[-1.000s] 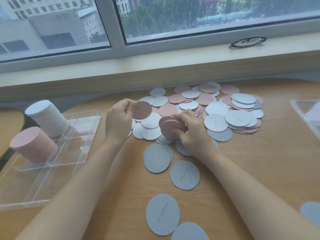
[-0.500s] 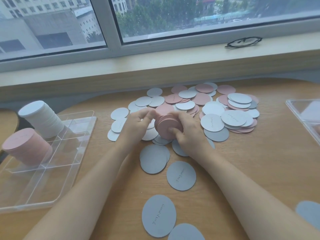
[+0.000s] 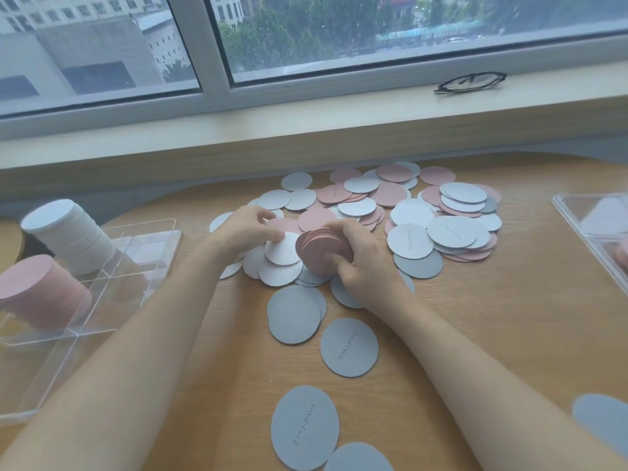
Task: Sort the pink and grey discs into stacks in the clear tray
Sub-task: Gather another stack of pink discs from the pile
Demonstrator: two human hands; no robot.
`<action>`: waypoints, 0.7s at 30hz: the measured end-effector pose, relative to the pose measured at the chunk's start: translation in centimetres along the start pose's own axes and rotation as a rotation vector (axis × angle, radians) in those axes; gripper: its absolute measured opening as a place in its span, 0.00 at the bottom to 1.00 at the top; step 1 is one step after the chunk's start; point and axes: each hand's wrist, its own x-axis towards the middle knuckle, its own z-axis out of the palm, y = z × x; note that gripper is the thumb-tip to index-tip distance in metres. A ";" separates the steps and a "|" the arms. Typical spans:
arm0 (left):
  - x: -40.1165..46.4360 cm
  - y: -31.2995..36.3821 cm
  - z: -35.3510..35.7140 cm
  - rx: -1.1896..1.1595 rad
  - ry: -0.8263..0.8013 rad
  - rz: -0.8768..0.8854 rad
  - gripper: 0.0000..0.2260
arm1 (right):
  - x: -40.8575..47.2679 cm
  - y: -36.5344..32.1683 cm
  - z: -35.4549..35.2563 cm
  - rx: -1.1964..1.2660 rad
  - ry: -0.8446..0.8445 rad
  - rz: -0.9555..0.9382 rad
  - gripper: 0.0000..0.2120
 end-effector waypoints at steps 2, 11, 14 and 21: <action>-0.8 0.3 -0.5 -0.079 -0.046 -0.021 0.17 | 0.0 -0.1 0.0 0.015 -0.008 0.008 0.19; -3.8 -1.0 -0.8 -0.432 0.051 -0.022 0.09 | -0.1 -0.3 -0.1 0.058 -0.010 -0.001 0.19; -4.4 -1.8 -0.6 -0.526 0.075 -0.017 0.07 | -0.1 -0.2 -0.1 0.069 -0.012 -0.002 0.20; -5.1 -3.0 0.1 -0.843 0.159 -0.026 0.07 | 0.0 0.0 0.0 0.067 -0.009 -0.010 0.19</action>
